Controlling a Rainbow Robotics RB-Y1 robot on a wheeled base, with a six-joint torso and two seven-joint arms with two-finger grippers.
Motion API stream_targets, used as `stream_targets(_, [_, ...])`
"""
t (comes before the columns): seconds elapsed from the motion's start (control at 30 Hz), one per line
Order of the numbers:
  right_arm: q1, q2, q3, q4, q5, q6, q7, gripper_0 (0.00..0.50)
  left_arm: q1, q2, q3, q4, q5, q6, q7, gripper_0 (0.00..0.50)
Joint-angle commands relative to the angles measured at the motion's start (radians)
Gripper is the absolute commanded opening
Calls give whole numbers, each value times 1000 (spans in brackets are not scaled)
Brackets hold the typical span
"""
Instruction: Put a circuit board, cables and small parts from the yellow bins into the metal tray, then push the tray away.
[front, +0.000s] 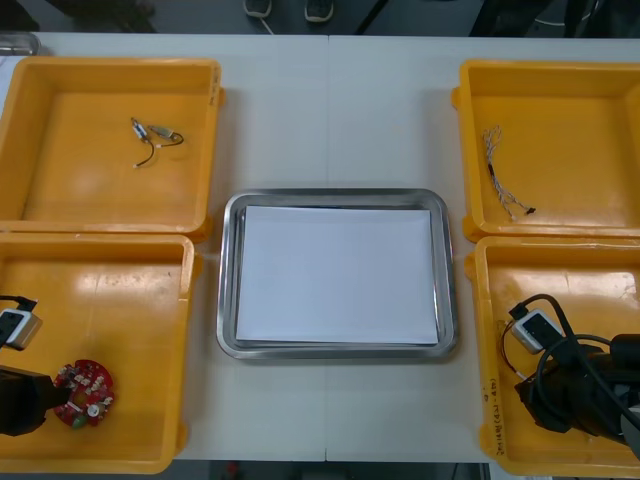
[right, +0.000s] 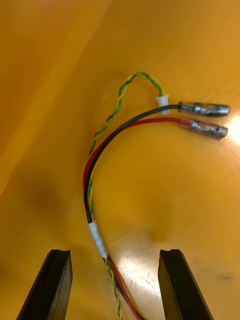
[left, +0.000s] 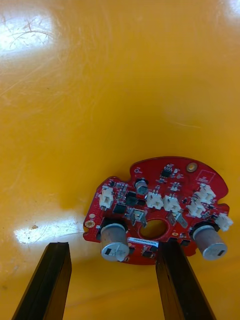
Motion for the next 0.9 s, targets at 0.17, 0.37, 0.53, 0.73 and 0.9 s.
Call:
stream_targets(0.17, [43,-42,11,-7,-6,-11,16,500,7,42,-39,17,-22,-34,-2,500])
stream_targets(0.37, [43,-42,22,-7,10,-21,13,500,-7,41,-56,29,-25,-36,0,500])
stream_targets(0.53, [43,-42,24,-7,13,-27,8,500,-12,42,-70,40,-31,-48,-2,500])
stream_targets(0.73, [43,-42,31,-7,33,-37,4,500,-30,41,-78,46,-38,-50,3,500])
stream_targets(0.9, [44,-42,34,-7,36,-38,-2,500,-39,42,-78,46,-38,-51,4,500])
